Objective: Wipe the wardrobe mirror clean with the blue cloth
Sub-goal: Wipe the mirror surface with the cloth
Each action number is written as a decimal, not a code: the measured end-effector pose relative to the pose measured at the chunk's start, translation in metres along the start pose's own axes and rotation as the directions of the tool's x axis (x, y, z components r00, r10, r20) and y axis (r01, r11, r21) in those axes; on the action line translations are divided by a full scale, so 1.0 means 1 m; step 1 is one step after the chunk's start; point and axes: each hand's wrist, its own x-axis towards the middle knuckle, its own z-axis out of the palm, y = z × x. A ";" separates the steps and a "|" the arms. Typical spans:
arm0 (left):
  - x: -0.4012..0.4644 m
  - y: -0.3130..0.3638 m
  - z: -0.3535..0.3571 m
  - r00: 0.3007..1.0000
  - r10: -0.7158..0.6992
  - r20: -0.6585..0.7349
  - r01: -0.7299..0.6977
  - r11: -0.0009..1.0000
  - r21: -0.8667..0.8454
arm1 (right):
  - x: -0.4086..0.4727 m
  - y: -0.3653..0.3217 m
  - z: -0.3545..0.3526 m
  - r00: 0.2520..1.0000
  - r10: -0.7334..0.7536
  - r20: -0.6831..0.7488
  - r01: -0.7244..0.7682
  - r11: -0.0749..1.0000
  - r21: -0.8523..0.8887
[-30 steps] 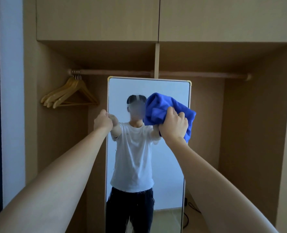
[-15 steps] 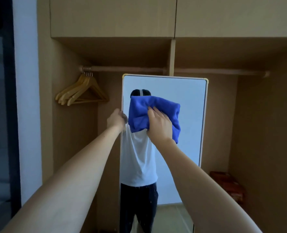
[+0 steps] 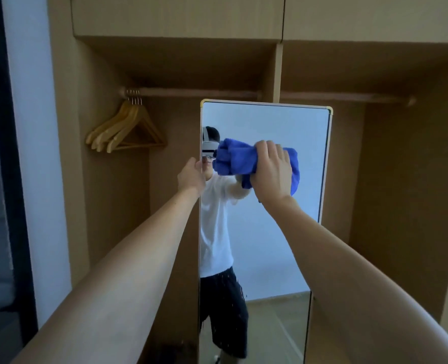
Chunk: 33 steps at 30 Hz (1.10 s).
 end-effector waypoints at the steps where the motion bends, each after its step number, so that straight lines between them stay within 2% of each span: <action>1: 0.000 -0.001 -0.001 1.000 0.009 0.005 -0.009 1.000 -0.008 | 0.003 -0.005 0.001 0.999 -0.011 -0.051 0.010 1.000 -0.011; 3: -0.001 -0.002 -0.003 1.000 0.022 0.015 -0.022 1.000 -0.010 | 0.002 -0.008 0.011 0.998 -0.051 -0.040 0.048 0.996 -0.071; 6: 0.000 -0.005 -0.005 1.000 0.017 0.023 -0.016 0.999 -0.034 | -0.024 -0.001 0.044 0.990 -0.083 0.113 0.097 0.988 -0.124; 11: 0.000 -0.006 -0.002 0.999 0.005 0.032 -0.003 0.999 -0.049 | -0.080 0.005 0.071 0.986 -0.051 0.160 0.054 0.998 -0.014; 15: -0.001 -0.008 -0.002 0.999 0.015 0.028 -0.014 0.998 -0.060 | -0.085 0.003 0.066 0.967 -0.104 0.232 0.127 0.988 -0.086; 17: 0.000 -0.008 -0.001 0.999 0.011 0.033 -0.008 0.998 -0.065 | -0.073 -0.001 0.056 0.975 -0.087 0.206 0.108 0.990 -0.092; 21: 0.000 -0.010 0.000 1.000 0.006 0.021 -0.003 0.995 -0.095 | -0.040 -0.004 0.035 1.000 0.024 0.005 -0.024 1.000 -0.008; 24: 0.000 -0.011 0.001 1.000 0.024 0.009 -0.023 0.996 -0.084 | -0.018 -0.004 0.030 0.993 -0.009 -0.116 0.007 1.000 -0.022; 27: -0.001 -0.009 0.000 1.000 0.022 0.002 -0.022 0.995 -0.093 | -0.020 -0.002 0.042 0.997 -0.075 -0.023 0.070 0.986 -0.151; 33: 0.000 -0.012 -0.001 1.000 0.006 0.010 -0.006 0.998 -0.062 | -0.074 0.002 0.061 0.992 -0.060 0.114 0.085 0.969 -0.232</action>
